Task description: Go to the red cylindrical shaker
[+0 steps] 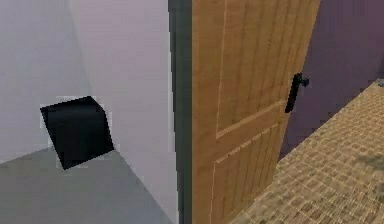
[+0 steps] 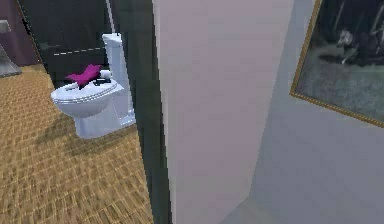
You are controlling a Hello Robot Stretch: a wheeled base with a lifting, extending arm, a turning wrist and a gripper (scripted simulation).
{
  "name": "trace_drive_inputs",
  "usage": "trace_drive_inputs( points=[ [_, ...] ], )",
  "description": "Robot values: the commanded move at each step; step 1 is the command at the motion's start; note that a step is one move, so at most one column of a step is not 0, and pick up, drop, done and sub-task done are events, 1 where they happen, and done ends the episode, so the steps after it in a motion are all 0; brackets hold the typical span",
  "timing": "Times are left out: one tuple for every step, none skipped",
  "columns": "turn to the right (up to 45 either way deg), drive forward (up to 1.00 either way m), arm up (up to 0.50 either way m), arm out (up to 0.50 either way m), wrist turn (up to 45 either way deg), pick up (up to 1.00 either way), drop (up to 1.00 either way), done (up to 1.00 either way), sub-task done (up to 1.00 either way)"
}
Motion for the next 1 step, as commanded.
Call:
trace_drive_inputs(
  points=[
    [3.0, 0.0, 0.0, 0.0, 0.0, 0.0, 0.0, 0.0, 0.0]
  ],
)
